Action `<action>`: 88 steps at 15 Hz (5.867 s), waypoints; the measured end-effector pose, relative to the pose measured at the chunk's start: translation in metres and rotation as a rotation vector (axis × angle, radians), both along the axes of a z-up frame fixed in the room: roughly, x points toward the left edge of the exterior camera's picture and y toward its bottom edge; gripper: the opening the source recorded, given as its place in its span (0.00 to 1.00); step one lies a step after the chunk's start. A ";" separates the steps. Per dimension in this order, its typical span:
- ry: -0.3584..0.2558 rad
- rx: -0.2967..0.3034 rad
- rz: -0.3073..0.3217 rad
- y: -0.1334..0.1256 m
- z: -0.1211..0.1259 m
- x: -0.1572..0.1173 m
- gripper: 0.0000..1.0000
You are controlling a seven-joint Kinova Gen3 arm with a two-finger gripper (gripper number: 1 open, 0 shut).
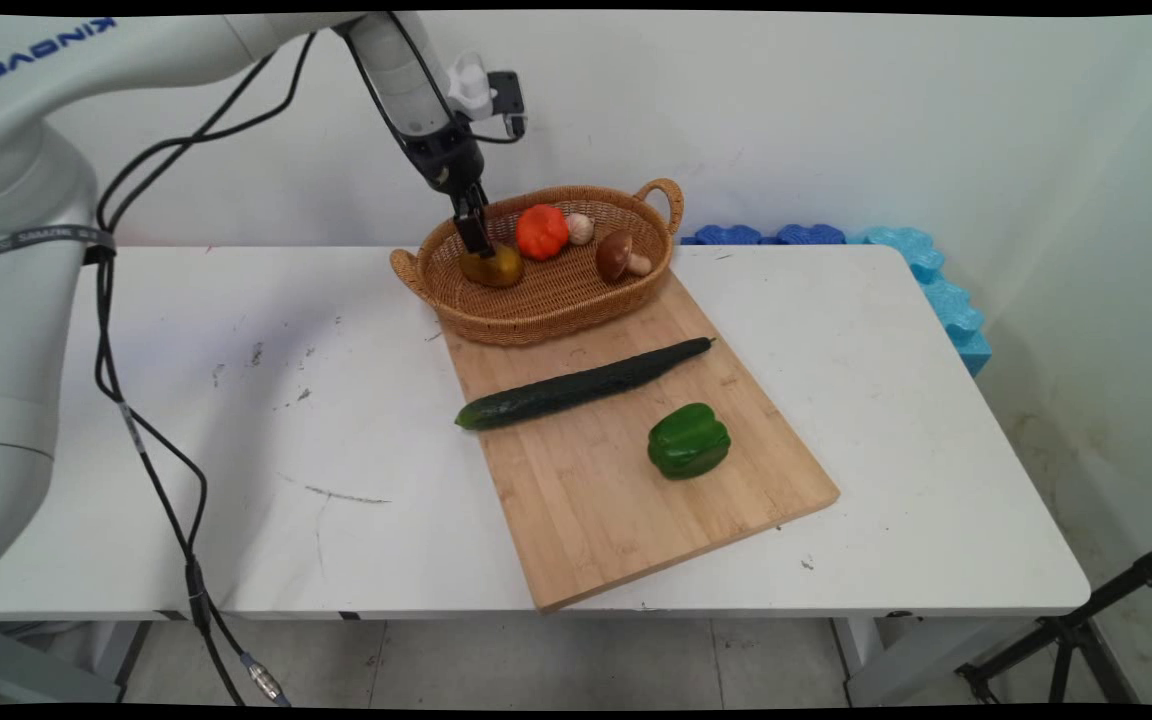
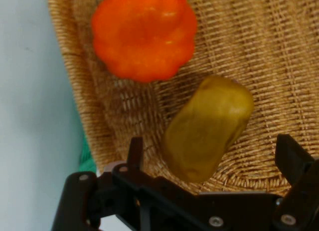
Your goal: Pick up the potato from the vegetable basket, then place the picked object on the cutting board
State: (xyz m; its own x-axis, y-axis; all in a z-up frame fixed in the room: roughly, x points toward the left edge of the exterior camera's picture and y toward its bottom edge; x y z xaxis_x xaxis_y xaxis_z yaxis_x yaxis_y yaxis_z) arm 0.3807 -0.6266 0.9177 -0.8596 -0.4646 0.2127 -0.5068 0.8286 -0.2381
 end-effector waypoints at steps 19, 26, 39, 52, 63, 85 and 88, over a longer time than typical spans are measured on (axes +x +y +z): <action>-0.077 0.080 -0.166 -0.030 -0.042 -0.008 1.00; -0.069 0.076 -0.168 -0.033 -0.046 -0.010 0.00; 0.131 -0.034 0.002 0.013 0.054 -0.054 0.00; 0.469 0.037 0.380 0.163 0.179 -0.097 0.00; 0.440 0.110 0.479 0.251 0.085 -0.112 0.00; 0.370 0.087 0.231 0.274 -0.040 -0.198 0.00; 0.358 0.081 0.212 0.273 -0.046 -0.200 0.00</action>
State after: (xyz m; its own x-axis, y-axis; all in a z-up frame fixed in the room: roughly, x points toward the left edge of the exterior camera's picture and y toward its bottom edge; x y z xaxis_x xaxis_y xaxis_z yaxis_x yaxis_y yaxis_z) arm 0.1809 -0.3531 0.8713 -0.6220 -0.6503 0.4361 -0.7066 0.7062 0.0451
